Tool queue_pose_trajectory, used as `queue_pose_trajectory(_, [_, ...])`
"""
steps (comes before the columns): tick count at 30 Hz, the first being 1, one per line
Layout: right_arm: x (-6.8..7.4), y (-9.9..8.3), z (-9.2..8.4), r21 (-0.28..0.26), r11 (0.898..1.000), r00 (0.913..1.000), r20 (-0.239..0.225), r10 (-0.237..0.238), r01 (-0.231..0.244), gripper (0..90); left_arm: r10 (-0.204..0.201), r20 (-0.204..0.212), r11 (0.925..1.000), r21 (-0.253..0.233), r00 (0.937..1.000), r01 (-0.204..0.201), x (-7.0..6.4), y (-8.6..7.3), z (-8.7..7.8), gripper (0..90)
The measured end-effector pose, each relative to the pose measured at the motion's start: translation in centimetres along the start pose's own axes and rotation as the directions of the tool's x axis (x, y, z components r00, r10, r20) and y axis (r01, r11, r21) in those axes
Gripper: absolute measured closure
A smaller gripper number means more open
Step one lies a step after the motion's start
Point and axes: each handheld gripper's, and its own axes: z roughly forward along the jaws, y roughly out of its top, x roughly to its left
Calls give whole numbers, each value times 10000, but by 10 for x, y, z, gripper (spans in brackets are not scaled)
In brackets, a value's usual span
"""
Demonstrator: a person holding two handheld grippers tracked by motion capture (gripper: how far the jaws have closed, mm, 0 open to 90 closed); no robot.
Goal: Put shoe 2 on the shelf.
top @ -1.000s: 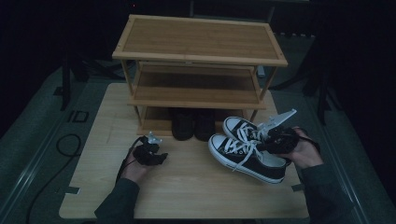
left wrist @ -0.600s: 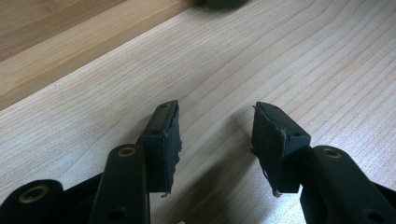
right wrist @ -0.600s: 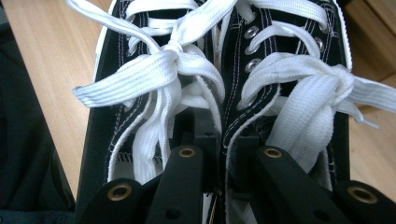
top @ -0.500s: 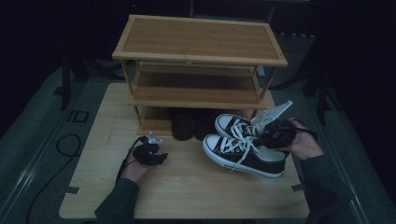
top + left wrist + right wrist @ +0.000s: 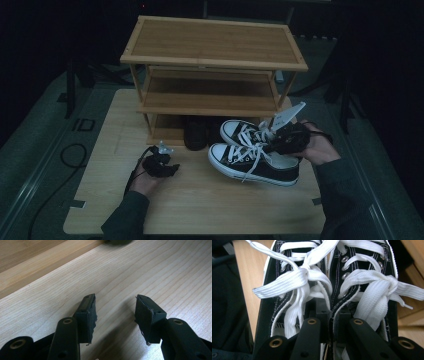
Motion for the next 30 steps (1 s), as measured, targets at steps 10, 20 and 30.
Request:
queue_pose_trajectory(10, [5,24,-4,-513,9971,9973,-432,-585,563,851,6,-10,10000,-4,10000,-6,0,0,0,516])
queue_pose_trajectory(20, [4,43,-7,-1384,9881,9974,-182,-701,669,860,-2,23,10000,-1,10000,2,0,0,0,515])
queue_pose_trajectory(30, [-15,65,-10,-1458,9891,9972,682,309,-207,859,-41,45,10000,-9,10000,41,1,0,0,514])
